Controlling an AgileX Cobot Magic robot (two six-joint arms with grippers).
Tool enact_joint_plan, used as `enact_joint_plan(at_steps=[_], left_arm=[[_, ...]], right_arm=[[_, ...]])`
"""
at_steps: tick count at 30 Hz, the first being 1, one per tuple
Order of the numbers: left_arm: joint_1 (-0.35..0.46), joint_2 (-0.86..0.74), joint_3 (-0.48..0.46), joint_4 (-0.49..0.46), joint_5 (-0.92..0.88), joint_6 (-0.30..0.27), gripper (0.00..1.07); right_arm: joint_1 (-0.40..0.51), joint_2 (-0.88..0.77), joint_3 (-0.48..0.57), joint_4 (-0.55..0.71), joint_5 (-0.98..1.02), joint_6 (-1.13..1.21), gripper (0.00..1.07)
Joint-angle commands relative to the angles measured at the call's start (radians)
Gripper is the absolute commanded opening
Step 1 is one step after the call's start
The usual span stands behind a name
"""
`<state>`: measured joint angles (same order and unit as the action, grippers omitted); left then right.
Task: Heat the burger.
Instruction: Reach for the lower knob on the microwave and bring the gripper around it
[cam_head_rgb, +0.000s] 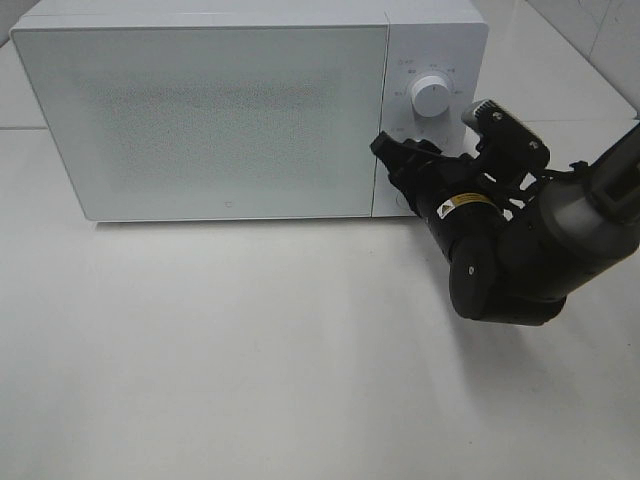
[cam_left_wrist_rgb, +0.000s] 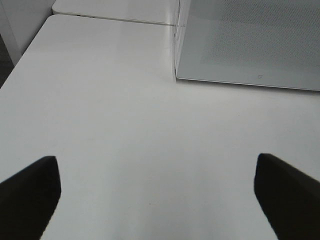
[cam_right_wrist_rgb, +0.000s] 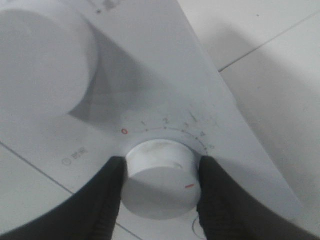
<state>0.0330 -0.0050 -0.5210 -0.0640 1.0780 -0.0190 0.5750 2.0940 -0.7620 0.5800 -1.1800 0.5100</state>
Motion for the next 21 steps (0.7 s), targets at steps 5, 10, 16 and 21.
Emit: enact_joint_plan(at_steps=[5, 10, 16, 21], left_arm=[[0.003, -0.018, 0.003, -0.009, -0.009, 0.002, 0.98], [0.003, -0.018, 0.003, -0.009, -0.009, 0.002, 0.98], [0.003, -0.018, 0.003, -0.009, -0.009, 0.002, 0.98], [0.003, -0.018, 0.003, -0.009, -0.009, 0.002, 0.98]], right_arm=[[0.007, -0.011, -0.038, -0.175, -0.182, 0.424, 0.03], [0.007, -0.011, -0.038, -0.172, -0.219, 0.582, 0.03], [0.007, -0.011, -0.038, -0.176, -0.219, 0.731, 0.03], [0.007, -0.011, -0.038, -0.168, -0.219, 0.893, 0.03]])
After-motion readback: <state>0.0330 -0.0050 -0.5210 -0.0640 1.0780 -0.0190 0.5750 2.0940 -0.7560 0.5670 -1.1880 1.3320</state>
